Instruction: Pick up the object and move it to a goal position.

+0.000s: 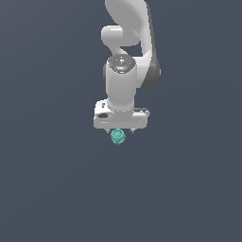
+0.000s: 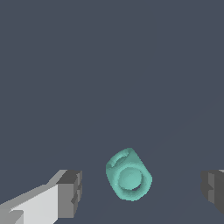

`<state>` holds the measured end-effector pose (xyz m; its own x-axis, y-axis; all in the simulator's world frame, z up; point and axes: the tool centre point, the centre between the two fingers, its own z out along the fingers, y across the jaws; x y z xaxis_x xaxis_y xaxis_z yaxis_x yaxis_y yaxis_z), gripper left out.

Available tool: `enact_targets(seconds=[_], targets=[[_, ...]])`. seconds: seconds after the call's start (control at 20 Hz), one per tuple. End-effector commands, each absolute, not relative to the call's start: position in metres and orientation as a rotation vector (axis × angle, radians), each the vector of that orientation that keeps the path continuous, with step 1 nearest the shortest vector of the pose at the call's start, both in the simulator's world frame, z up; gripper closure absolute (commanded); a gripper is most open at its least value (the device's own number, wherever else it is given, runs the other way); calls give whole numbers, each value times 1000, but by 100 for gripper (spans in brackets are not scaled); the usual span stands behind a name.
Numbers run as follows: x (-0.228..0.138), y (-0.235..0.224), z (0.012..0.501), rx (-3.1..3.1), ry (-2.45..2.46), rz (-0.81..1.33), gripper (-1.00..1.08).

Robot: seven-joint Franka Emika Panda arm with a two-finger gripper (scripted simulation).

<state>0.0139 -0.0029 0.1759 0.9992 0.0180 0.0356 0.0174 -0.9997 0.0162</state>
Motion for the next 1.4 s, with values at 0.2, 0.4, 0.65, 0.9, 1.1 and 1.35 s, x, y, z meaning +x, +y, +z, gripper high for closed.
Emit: enact_targets(seconds=[0.2,0.4,0.65,0.9,1.1,1.35], targets=[[17,-8,179,3130,-6,73,-92],[24,-18,187,3140,-74,111,-92],[25,-19,188,3141,-82,116,-92],[25,-20,187,3141,-79,116,-92],[22,-20,183,3140,-38,111,-92],[16,-20,173,3136,62,99,-92]])
